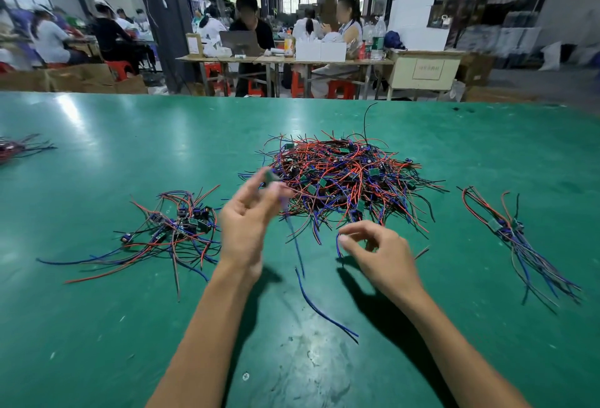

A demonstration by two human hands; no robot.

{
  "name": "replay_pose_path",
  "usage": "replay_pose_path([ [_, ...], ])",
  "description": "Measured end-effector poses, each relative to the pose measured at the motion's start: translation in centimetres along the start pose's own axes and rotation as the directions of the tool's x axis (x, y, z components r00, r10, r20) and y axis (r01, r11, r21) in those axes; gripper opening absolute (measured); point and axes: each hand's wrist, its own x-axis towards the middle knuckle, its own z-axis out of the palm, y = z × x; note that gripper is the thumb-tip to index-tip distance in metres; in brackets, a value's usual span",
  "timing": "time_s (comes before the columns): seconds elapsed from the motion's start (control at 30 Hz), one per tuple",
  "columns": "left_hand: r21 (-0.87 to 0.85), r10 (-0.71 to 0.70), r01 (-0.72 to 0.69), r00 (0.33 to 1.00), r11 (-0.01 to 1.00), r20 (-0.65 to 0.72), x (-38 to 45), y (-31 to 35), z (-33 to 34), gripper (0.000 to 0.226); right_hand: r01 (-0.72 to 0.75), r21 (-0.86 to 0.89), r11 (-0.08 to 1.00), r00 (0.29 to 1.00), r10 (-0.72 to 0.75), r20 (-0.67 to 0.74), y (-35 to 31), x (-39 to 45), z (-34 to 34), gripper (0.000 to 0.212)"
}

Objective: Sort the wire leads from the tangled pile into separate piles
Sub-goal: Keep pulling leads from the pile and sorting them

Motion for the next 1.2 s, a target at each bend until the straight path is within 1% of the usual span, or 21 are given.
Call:
replay_pose_path([
  [0.03, 0.001, 0.1, -0.101, 0.988, 0.995, -0.121, 0.7, 0.5, -0.8, 0.04, 0.061, -0.1, 0.993, 0.998, -0.059, 0.025, -0.3, -0.4, 0.2, 0.012],
  [0.07, 0.047, 0.197, -0.191, 0.949, 0.98, -0.244, 1.3, 1.0, -1.9, 0.04, 0.117, -0.133, 0.984, 0.99, -0.104, 0.099, -0.6, -1.0, 0.5, 0.02],
  [0.1, 0.13, 0.282, -0.252, 0.891, 0.959, -0.356, 1.9, 1.4, -3.0, 0.041, 0.162, -0.169, 0.972, 0.972, -0.128, 0.195, -1.0, -1.4, 0.8, 0.031],
  [0.13, 0.235, 0.344, -0.262, 0.826, 0.936, -0.446, 2.3, 1.8, -4.3, 0.042, 0.215, -0.237, 0.947, 0.948, -0.143, 0.285, -1.4, -1.9, 1.2, 0.041],
  [0.2, 0.428, 0.379, -0.134, 0.736, 0.894, -0.561, 2.6, 2.0, -6.7, 0.049, 0.306, -0.376, 0.875, 0.915, -0.161, 0.369, -2.0, -2.6, 2.1, 0.045],
  [0.27, 0.565, 0.333, 0.12, 0.702, 0.816, -0.63, 2.7, 1.6, -8.4, 0.052, 0.339, -0.412, 0.846, 0.91, -0.184, 0.371, -2.5, -2.8, 2.4, 0.034],
  [0.3, 0.632, 0.32, 0.258, 0.688, 0.731, -0.651, 2.6, 1.3, -8.6, 0.048, 0.352, -0.43, 0.831, 0.909, -0.194, 0.369, -2.6, -2.8, 2.3, 0.031],
  [0.33, 0.681, 0.316, 0.366, 0.681, 0.634, -0.66, 2.5, 1.2, -8.4, 0.045, 0.369, -0.46, 0.808, 0.906, -0.203, 0.37, -2.6, -2.7, 2.2, 0.03],
  [0.4, 0.743, 0.354, 0.44, 0.679, 0.504, -0.643, 2.1, 1.0, -7.4, 0.048, 0.377, -0.519, 0.767, 0.917, -0.23, 0.326, -2.4, -2.2, 1.9, 0.029],
  [0.47, 0.815, 0.466, 0.361, 0.683, 0.454, -0.563, 1.8, 0.9, -6.3, 0.054, 0.294, -0.533, 0.794, 0.956, -0.249, 0.156, -2.0, -1.4, 1.6, 0.024],
  [0.53, 0.879, 0.567, 0.22, 0.692, 0.422, -0.446, 1.5, 0.5, -4.9, 0.047, 0.15, -0.481, 0.864, 0.982, -0.186, -0.028, -1.5, -0.6, 1.4, 0.021],
  [0.6, 0.914, 0.591, 0.052, 0.748, 0.402, -0.302, 1.2, -0.2, -3.4, 0.033, 0.018, -0.445, 0.896, 0.998, -0.042, -0.045, -1.1, 0.0, 1.4, 0.025],
  [0.67, 0.917, 0.538, -0.128, 0.836, 0.378, -0.105, 0.9, -1.2, -2.1, 0.024, -0.076, -0.463, 0.883, 0.997, 0.074, -0.023, -0.8, 0.2, 1.4, 0.031],
  [0.73, 0.888, 0.446, -0.26, 0.892, 0.378, 0.071, 0.2, -2.3, -1.1, 0.021, -0.104, -0.507, 0.856, 0.994, 0.083, -0.064, -0.8, 0.1, 1.3, 0.023],
  [0.83, 0.848, 0.324, -0.352, 0.918, 0.397, 0.23, -0.5, -3.6, -0.2, 0.021, -0.093, -0.595, 0.799, 0.996, 0.07, -0.062, -0.9, -0.4, 1.0, 0.019],
  [0.9, 0.829, 0.254, -0.371, 0.924, 0.419, 0.286, -0.9, -4.2, -0.1, 0.022, -0.072, -0.636, 0.768, 0.997, 0.056, -0.046, -0.6, -0.8, 0.9, 0.022],
  [0.93, 0.827, 0.219, -0.361, 0.931, 0.431, 0.292, -1.1, -4.4, 0.1, 0.022, -0.082, -0.615, 0.784, 0.997, 0.064, -0.051, -0.5, -0.9, 0.7, 0.021],
  [1.0, 0.819, 0.165, -0.298, 0.954, 0.491, 0.249, -1.3, -4.7, 0.4, 0.021, -0.118, -0.424, 0.898, 0.993, 0.108, -0.048, -0.2, -0.6, 0.3, 0.018],
  [1.07, 0.751, 0.082, -0.153, 0.988, 0.642, 0.131, -1.6, -4.8, 1.0, 0.021, -0.132, -0.122, 0.984, 0.991, 0.133, -0.004, -0.1, 0.0, -0.1, 0.02],
  [1.13, 0.6, -0.157, 0.108, 0.987, 0.793, 0.029, -1.6, -4.7, 1.7, 0.018, -0.124, 0.112, 0.986, 0.991, 0.118, 0.058, -0.4, 0.2, -0.3, 0.019],
  [1.2, 0.409, -0.418, 0.368, 0.908, 0.835, 0.036, -1.7, -4.3, 2.1, 0.021, -0.063, 0.156, 0.986, 0.99, 0.042, 0.131, -0.8, 0.0, -0.2, 0.011],
])
